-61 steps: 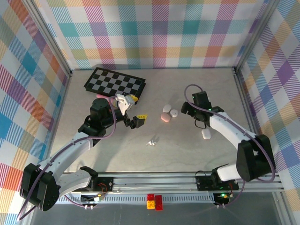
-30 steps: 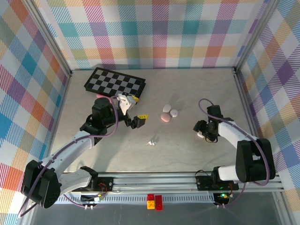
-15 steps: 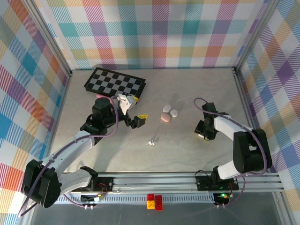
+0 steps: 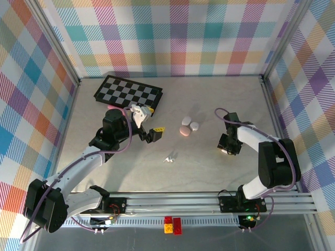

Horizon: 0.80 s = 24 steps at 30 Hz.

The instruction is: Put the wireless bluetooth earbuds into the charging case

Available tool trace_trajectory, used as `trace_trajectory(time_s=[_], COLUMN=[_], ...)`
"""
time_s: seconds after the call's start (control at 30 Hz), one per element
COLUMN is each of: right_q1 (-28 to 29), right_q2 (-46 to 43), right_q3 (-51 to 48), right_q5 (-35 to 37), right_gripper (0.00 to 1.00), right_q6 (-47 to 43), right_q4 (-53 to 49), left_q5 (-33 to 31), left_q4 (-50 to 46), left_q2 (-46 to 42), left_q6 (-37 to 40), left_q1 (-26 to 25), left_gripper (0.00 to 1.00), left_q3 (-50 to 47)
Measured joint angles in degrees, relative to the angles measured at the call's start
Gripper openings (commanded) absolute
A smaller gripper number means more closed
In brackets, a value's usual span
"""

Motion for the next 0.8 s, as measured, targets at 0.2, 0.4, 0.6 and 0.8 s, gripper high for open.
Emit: trace_trajectory(time_s=[0.2,0.4,0.6,0.8], right_q1=[1.05,6.73,12.81,18.32], right_q2=[-6.62,-14.80,-18.88,-22.08], right_q3=[-2.64,-2.36,-2.01,-0.22], right_q5=[-2.43,-1.53,-3.13,-8.48], right_gripper=[0.43,0.41,0.40,0.40], right_q6=[-4.09,-12.96,-24.52,-35.74], right_q4=[3.52,8.83,14.32,17.03], left_q5=[-5.20,-7.15,-10.01,-12.17], left_q4=[-4.87,-11.50,-15.69,-19.85], left_q2=[0.00,0.00,0.00,0.00], left_q6=[-3.48,-9.88,-18.29,-24.33], left_q1=[0.00,-0.02,0.00,0.09], left_gripper=[1.00,1.00,1.00,1.00], left_q3=[0.79,4.57,8.52,10.14])
